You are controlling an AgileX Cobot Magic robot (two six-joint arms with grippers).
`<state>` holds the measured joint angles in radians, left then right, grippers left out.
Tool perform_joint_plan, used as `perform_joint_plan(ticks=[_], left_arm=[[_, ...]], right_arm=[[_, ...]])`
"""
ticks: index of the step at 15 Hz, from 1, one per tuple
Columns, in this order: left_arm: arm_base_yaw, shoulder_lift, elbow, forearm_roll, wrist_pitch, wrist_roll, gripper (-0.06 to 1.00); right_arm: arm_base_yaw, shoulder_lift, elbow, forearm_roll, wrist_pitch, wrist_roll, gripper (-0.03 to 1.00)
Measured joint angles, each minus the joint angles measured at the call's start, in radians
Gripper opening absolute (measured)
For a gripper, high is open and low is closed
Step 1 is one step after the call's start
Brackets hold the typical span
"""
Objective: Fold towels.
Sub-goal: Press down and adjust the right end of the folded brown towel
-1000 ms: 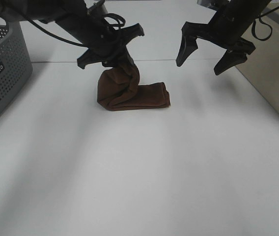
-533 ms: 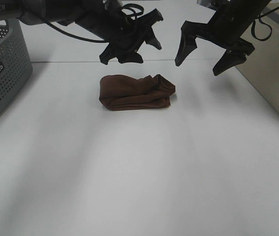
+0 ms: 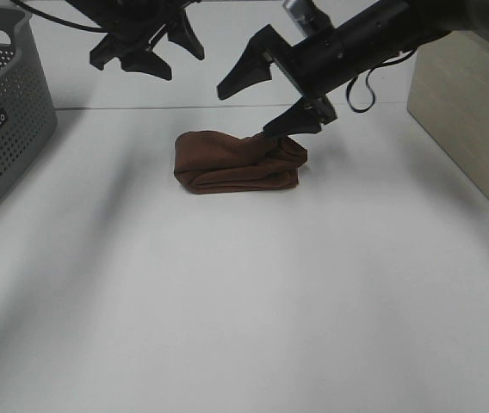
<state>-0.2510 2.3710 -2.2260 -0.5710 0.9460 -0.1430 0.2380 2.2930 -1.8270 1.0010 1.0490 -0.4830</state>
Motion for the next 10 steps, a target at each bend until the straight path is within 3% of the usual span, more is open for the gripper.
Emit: perform_joint_plan(ticks=[2,5,8,10], left_arm=[[0.035,0.000,-0.001,0.004,0.035,0.002,0.56],[0.043,0.000,-0.001,0.007,0.053,0.007,0.56],[0.043,0.000,-0.001,0.009,0.053,0.024,0.56],[0.043,0.000,-0.001,0.017,0.053,0.026,0.56]], right_arm=[[0.044,0.043,-0.006,0.073,-0.042,-0.054,0.95],[0.058,0.108,-0.031,0.102,-0.138,-0.062,0.95],[0.018,0.128,-0.033,0.059,-0.177,0.019,0.95],[-0.012,0.128,-0.035,-0.044,-0.176,0.109,0.95]])
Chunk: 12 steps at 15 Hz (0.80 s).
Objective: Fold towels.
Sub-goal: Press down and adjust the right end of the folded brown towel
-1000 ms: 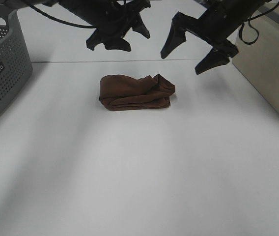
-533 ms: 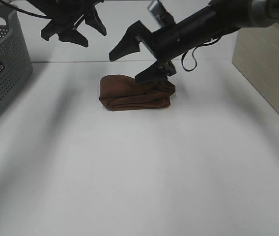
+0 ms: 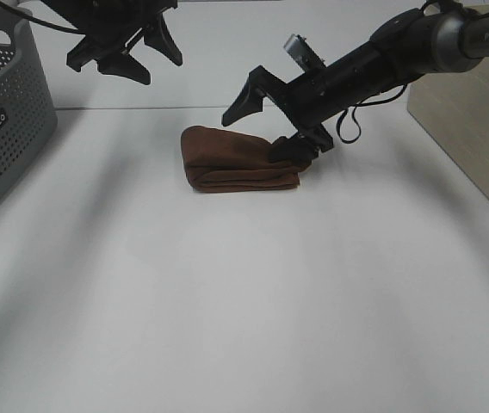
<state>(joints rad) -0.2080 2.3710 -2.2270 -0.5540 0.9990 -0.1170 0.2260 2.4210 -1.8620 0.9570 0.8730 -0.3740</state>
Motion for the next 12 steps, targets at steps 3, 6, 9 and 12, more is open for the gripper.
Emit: perform_joint_plan(ticks=[3,6,9,12], left_arm=[[0.000,0.000,0.000,0.003,-0.007,0.002,0.56],[0.000,-0.002,0.000,0.008,-0.006,0.002,0.56],[0.000,-0.042,0.000,0.055,0.021,0.020,0.56],[0.000,-0.108,0.000,0.155,0.154,0.080,0.56]], right_arm=[[-0.020,-0.003,0.000,-0.106,0.024,0.042,0.95],[-0.021,-0.029,0.000,-0.161,0.098,0.054,0.95],[-0.021,-0.113,0.000,-0.271,0.115,0.072,0.95],[-0.021,-0.204,0.000,-0.465,0.177,0.162,0.95]])
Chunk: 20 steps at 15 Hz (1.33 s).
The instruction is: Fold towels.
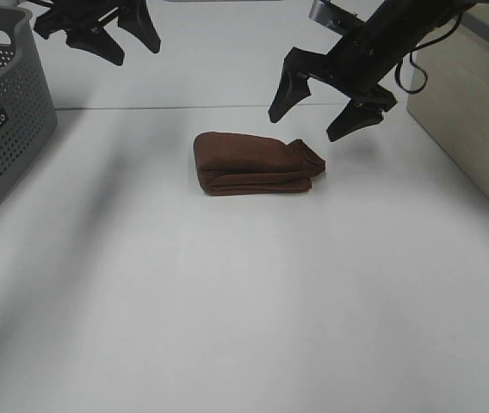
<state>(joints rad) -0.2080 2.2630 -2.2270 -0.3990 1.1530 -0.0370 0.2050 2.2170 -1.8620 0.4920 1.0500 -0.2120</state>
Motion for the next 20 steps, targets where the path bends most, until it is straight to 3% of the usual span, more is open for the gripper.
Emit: perform_joint_plan(ticks=[3,8,12,17,18,20], left_arm=[[0.000,-0.054,0.003,0.112,0.058,0.001,0.56],[-0.008,-0.247,0.181,0.200,0.058,-0.002,0.57],[-0.010,-0.517,0.531,0.304,0.059,-0.003,0.57],[-0.010,-0.947,1.024,0.309,-0.029,-0.003,0.57],[-0.010,-1.106,1.183,0.310,-0.051,-0.003,0.57],[-0.010,-1.230,1.307,0.310,-0.052,-0.003,0.57]], right_arm=[[0.000,-0.077,0.000,-0.103,0.120,0.038,0.95],[0.000,-0.167,0.021,-0.139,0.157,0.080,0.95],[0.000,-0.337,0.164,-0.157,0.157,0.095,0.95],[0.000,-0.666,0.506,-0.184,0.157,0.097,0.95],[0.000,-0.818,0.680,-0.196,0.126,0.097,0.95],[0.000,-0.936,0.795,-0.212,0.090,0.097,0.95]])
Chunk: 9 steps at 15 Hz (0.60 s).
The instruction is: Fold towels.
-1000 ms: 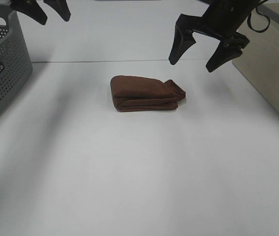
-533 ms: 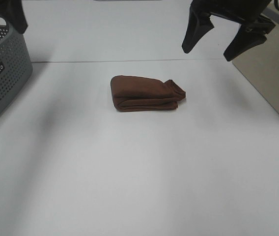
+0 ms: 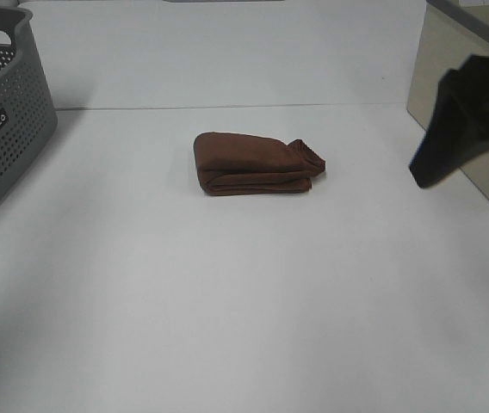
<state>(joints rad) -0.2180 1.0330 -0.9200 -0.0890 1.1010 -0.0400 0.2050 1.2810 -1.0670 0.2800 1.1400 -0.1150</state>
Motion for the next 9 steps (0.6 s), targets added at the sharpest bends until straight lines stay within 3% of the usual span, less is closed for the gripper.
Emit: perform_joint_plan(ticks=[5,9], left_arm=[[0.000,-0.452,0.281,0.000,0.025,0.006,0.57],[0.000,-0.711,0.349,-0.001,0.025,0.032,0.57]], right_arm=[[0.000,-0.413,0.357,-0.038,-0.069,0.000,0.95],[0.000,-0.726,0.485,-0.140,-0.086,0.000,0.95]])
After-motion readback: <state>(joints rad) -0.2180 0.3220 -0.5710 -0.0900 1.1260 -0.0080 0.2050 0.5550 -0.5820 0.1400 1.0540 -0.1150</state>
